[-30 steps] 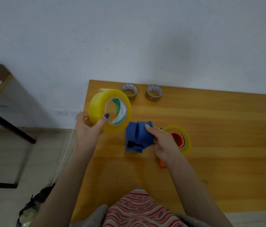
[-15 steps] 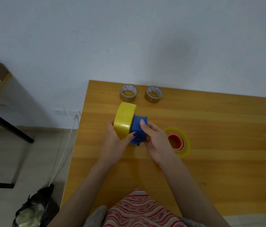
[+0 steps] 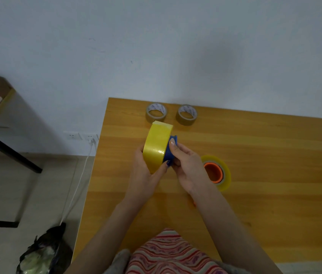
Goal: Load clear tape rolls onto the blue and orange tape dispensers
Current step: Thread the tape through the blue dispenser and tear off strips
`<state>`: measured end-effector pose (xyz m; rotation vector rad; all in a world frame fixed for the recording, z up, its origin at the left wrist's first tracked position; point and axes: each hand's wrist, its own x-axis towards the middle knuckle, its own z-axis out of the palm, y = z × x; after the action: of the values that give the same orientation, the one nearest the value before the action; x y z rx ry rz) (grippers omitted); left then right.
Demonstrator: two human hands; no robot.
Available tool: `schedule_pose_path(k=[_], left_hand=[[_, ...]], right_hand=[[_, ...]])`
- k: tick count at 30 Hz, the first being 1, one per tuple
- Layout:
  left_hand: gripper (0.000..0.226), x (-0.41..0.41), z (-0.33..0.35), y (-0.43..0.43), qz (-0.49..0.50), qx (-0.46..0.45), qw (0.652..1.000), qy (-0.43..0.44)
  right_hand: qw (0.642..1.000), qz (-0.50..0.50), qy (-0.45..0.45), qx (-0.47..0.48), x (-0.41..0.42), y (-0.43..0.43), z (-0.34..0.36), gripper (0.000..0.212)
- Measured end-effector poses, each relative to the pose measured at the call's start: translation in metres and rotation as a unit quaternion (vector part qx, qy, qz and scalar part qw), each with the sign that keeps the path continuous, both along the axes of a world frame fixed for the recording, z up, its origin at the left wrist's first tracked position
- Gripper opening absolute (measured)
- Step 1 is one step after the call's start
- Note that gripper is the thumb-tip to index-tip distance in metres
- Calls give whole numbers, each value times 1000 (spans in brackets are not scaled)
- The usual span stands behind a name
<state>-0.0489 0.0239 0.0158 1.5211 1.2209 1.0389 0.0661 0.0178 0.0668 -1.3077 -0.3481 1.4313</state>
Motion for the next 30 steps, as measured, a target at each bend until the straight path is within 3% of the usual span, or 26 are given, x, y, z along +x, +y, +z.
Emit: schedule_pose_path(k=[2,7,11,13,16,18,20,22,24,30], left_hand=[[58,1,-1,1,-6,44,999,28],[73,4,-7,0,-50,91,992,78],[66,-2,-10,-2,-136,145,976,93],[54,-9,-2,-1,-126,108,985,42],[56,-23,-6,17,62,-58,996,-26],[64,-39,-13,36,95,-242,965,-30],[68,-51,-28,46,34,-335,935,-108],[45,-52,-26,46,-2,-339,915,-219],[39,-47,-19,44,-25,-313,918,-241],[8,-49,-2,39,-53,-212,965,-144]], right_hand=[[1000,23,3,-2,1,1,1,27],[999,43,-22,-12,-7,4,6,52],[997,20,-67,-14,-11,6,2,39],[999,11,-44,8,-6,5,5,42],[999,14,21,37,8,0,9,52],[995,5,74,65,16,-4,10,45],[990,-8,109,86,23,-7,10,35],[990,-2,117,85,23,-8,9,31],[991,17,108,73,21,-9,9,32],[993,37,102,51,16,-12,13,34]])
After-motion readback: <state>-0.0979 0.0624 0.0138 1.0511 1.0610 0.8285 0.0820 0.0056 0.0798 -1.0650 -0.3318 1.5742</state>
